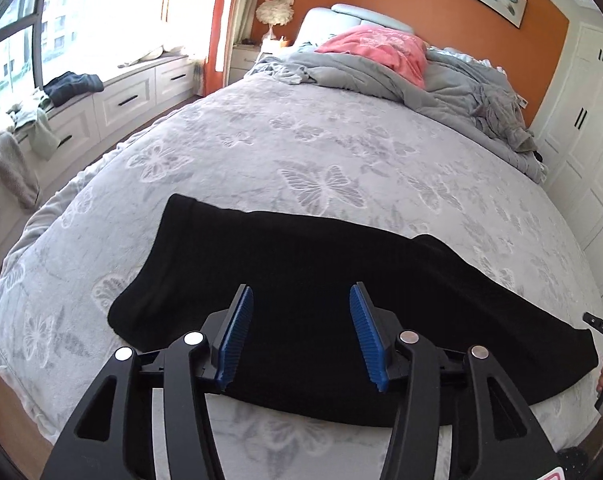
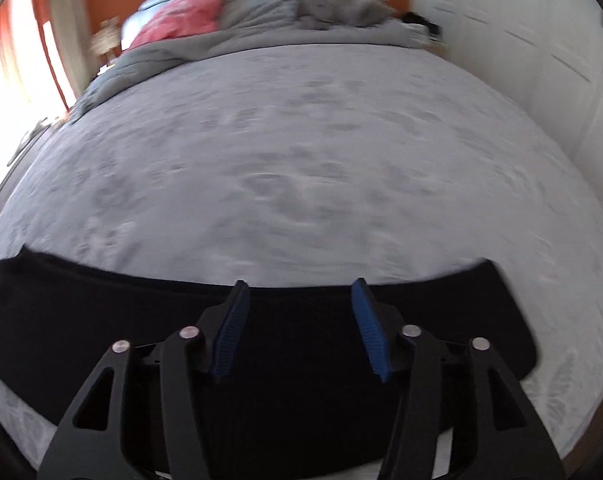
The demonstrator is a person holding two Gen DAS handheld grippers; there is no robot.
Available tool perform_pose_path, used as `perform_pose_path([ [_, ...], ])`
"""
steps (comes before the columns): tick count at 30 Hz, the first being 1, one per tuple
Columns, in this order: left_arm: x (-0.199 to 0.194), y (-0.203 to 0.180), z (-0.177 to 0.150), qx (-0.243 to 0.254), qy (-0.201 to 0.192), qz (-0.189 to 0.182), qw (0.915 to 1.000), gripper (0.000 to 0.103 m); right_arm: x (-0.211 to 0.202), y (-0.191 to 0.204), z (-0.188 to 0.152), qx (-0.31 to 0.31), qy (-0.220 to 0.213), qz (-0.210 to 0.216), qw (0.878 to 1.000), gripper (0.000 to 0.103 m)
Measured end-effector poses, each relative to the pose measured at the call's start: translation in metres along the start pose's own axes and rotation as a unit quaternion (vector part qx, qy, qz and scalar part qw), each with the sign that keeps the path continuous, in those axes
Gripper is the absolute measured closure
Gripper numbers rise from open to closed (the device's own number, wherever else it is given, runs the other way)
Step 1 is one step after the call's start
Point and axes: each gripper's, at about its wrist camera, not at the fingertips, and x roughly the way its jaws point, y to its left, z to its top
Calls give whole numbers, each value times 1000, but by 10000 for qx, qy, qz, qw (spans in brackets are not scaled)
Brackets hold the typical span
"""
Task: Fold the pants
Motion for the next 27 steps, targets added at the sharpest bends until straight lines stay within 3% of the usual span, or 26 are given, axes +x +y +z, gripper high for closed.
perform_pose_path([
  [3,12,-34,3,49,107,-4,9999,50,13,-99,-8,717,280,-499,9958,35],
  [5,25,-57,4,-23,206,-96,9997,48,25,-134,-10,1028,320,-233,9939,34],
  [7,41,-78,3,-139,318,-188,9992,42,37,-146,-8,1115,255,-165,9933,14],
  [8,49,-84,-1,-199,401,-185,9988,41,46,-150,-7,1097,283,-213,9933,14],
  [9,58,-91,-2,-217,485,-180,9984,41,52,-145,-7,1003,317,-234,9942,17],
  [10,66,-99,-4,-171,536,-200,9982,41,61,-142,-8,872,390,-69,9954,55],
  [11,74,-105,-6,-107,607,-171,9980,41,68,-135,-7,771,548,250,9952,70],
  [12,81,-110,-7,-59,670,-105,9977,41,68,-129,-4,736,532,283,9955,78],
  [16,90,-116,0,-113,660,-169,9976,41,4,-111,33,428,-583,586,9957,83],
  [17,89,-117,5,-154,534,-192,9983,41,-4,-110,37,282,-801,376,9957,85],
  [18,88,-118,9,-165,409,-197,9988,41,4,-111,39,108,-788,-164,9967,90],
  [19,88,-119,12,-152,312,-175,9992,41,25,-118,35,25,-508,-723,9961,87],
  [20,90,-122,13,-113,246,-130,9995,41,54,-134,28,185,36,-860,9961,87],
  [21,94,-124,13,-66,198,-71,9998,41,72,-148,19,435,456,-731,9953,87],
  [22,99,-126,12,-3,171,-33,9998,41,76,-160,11,679,551,-706,9937,87],
  [23,103,-128,10,46,186,21,9998,41,63,-168,4,943,286,-578,9935,86],
  [24,107,-127,7,69,216,72,9997,41,47,-173,-1,1161,22,-373,9925,76],
  [25,109,-127,5,78,241,53,9997,41,31,-176,-6,1355,-164,-123,9906,52],
  [27,112,-125,0,64,318,-88,9994,41,2,-177,-17,1481,-407,239,9878,40],
])
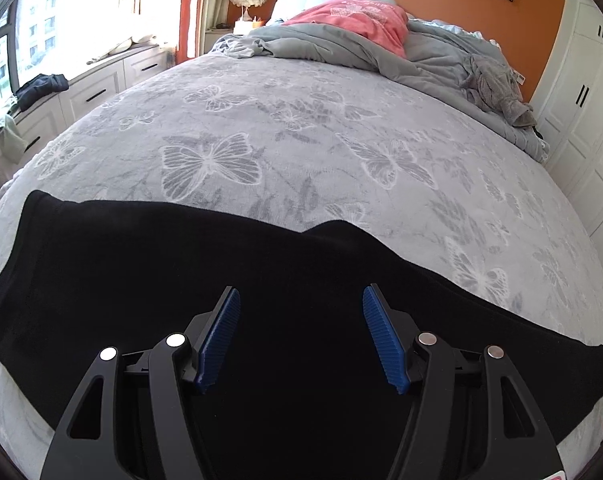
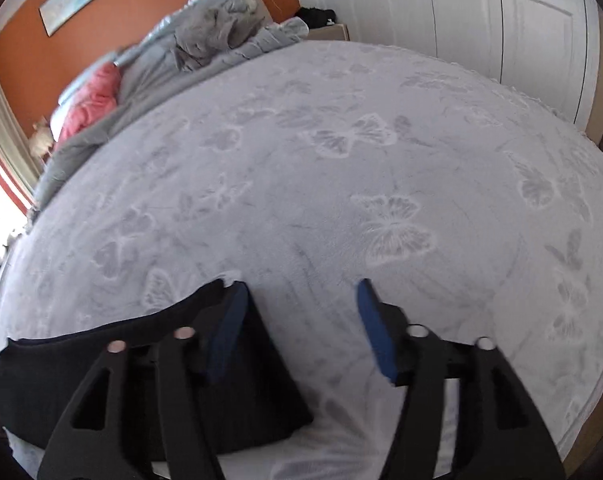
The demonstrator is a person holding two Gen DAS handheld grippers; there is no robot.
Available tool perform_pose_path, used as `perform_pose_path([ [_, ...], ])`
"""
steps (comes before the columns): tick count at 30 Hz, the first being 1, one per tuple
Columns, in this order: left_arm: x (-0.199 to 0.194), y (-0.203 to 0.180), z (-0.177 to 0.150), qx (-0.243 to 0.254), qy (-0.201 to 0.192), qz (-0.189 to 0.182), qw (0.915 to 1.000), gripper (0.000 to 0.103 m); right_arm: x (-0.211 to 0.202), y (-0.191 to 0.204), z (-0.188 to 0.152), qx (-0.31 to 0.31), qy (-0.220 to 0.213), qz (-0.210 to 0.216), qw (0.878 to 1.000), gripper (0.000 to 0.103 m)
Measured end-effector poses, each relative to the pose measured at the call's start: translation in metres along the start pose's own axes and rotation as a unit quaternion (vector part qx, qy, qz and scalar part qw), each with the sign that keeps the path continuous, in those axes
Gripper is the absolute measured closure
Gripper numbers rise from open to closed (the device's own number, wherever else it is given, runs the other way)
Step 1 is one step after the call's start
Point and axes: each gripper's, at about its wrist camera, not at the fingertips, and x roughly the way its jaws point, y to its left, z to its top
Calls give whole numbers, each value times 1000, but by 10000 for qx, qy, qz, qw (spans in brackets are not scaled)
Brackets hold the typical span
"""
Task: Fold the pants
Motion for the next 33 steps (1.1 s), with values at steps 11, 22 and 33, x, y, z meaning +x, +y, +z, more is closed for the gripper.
perform_pose_path([
  [11,-21,-45,-36,1034,-129,-262,9942,41,-40,63,-76,-449,140,206,9987,37],
  [22,-32,-57,-56,1470,84,-332,9885,27,-31,35,-106,1053,384,48,9937,19],
  [33,-21,-28,-54,825,586,-476,9937,27,14,6,-81,2068,208,690,9757,18],
])
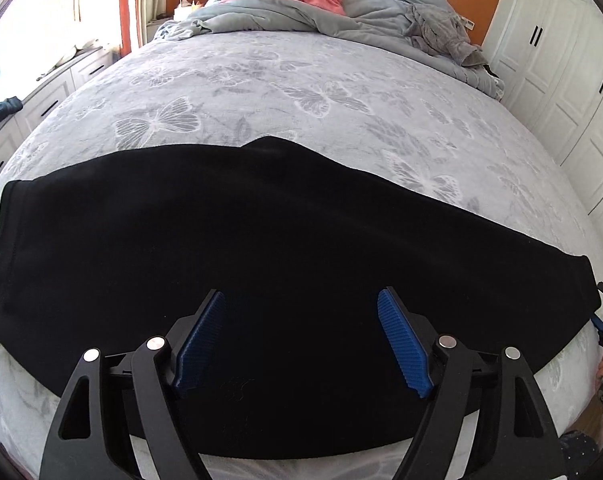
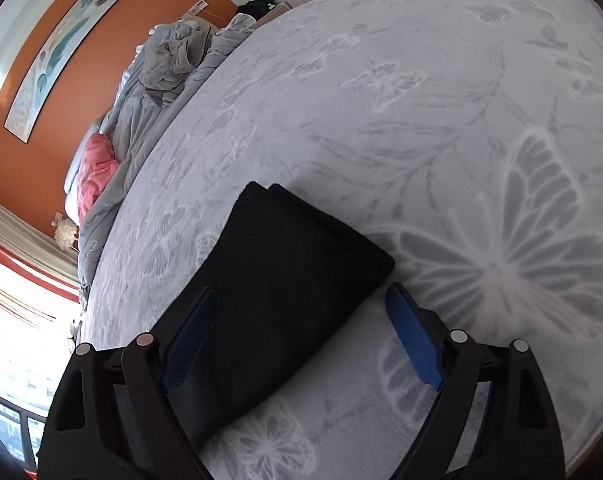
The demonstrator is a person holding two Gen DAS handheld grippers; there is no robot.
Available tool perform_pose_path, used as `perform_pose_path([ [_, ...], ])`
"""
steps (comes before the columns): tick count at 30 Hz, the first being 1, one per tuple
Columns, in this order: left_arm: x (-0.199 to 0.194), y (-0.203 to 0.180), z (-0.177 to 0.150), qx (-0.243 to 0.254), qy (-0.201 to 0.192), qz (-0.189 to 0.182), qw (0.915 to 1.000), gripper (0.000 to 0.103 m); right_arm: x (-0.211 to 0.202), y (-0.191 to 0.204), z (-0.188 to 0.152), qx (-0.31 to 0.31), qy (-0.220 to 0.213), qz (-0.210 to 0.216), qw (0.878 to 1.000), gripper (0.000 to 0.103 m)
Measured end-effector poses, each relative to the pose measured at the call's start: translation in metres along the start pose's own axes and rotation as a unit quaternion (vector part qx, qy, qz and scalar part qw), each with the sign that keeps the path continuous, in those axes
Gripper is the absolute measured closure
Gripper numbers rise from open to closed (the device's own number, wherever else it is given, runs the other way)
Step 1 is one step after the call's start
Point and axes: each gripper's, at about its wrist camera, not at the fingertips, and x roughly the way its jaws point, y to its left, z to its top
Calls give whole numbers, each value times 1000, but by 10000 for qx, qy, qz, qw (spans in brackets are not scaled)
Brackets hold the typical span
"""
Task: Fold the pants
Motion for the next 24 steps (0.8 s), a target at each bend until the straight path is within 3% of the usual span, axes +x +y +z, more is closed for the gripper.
perform_pose_path([
  [2,1,3,0,-64,72,-78,9999,27,6,6,2,-75,-99,-24,9999,19],
  [3,1,4,-1,-67,80,-79,9999,27,9,9,3,-140,-163,-28,9998,33],
  [4,0,4,-1,-43,74,-93,9999,27,13,12,4,-206,-173,-113,9996,64],
  [5,-1,3,-2,8,63,-119,9999,27,18,13,5,-226,-86,-161,9996,82],
  [6,-2,2,-2,75,49,-131,9999,27,21,14,6,-132,3,5,9999,88],
  [10,-12,8,-6,200,-47,-111,9997,27,-6,47,2,-227,-349,467,9980,89],
  [14,-27,28,-9,99,-102,-112,9998,27,-40,143,-17,-1161,-419,1193,9852,88],
  [17,-41,44,-12,-18,-181,-113,9998,27,-55,231,-54,-2147,-286,1610,9629,88],
  [20,-57,58,-14,-76,-387,29,9992,27,-49,306,-112,-3066,22,1786,9349,88],
  [24,-75,72,-20,-36,-605,199,9980,27,-23,357,-195,-3969,421,1602,9028,88],
])
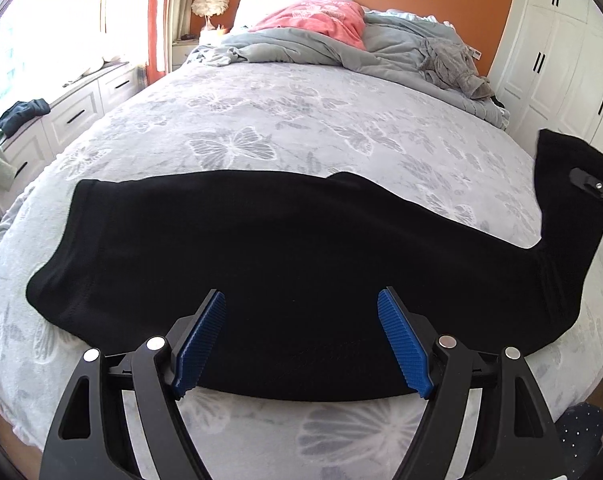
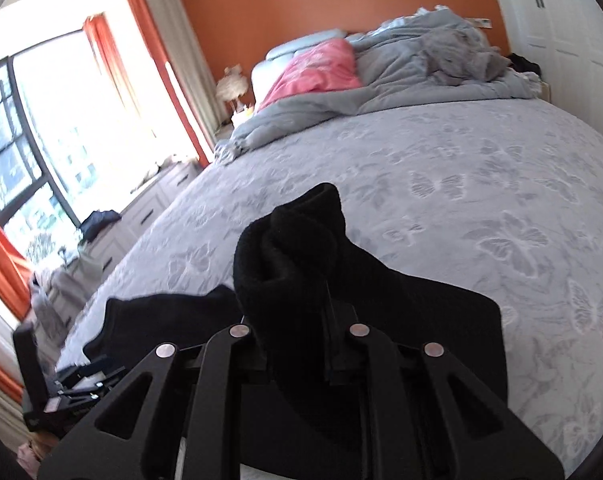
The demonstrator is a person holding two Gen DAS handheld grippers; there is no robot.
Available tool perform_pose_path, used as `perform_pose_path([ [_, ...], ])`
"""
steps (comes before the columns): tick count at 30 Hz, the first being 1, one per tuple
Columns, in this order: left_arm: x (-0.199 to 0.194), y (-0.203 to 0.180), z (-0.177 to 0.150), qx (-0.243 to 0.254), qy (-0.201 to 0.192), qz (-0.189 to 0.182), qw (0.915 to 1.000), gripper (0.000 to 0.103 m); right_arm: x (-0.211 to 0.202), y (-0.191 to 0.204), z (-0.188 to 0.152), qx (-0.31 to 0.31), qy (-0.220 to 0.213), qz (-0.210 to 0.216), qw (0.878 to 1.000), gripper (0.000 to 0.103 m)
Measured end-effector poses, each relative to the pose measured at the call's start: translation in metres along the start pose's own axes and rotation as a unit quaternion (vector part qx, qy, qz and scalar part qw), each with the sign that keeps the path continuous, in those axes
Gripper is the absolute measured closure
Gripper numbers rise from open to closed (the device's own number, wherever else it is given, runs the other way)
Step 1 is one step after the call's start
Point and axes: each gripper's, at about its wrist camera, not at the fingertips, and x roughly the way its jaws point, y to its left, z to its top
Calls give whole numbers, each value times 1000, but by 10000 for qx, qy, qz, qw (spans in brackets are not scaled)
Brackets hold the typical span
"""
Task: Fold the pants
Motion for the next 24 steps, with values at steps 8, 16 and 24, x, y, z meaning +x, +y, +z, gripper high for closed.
perform_pose_path([
  [8,-22,17,-9,421,-186,575,9973,27,34,58,-34,-618,516,-602,9949,88],
  [16,-20,38,-10,75,122,383,9992,27,83,95,-85,-1175,1312,-692,9819,86],
  [24,-10,94,-5,-1282,647,-289,9892,24,99,100,-111,-1437,1556,-668,9750,79],
])
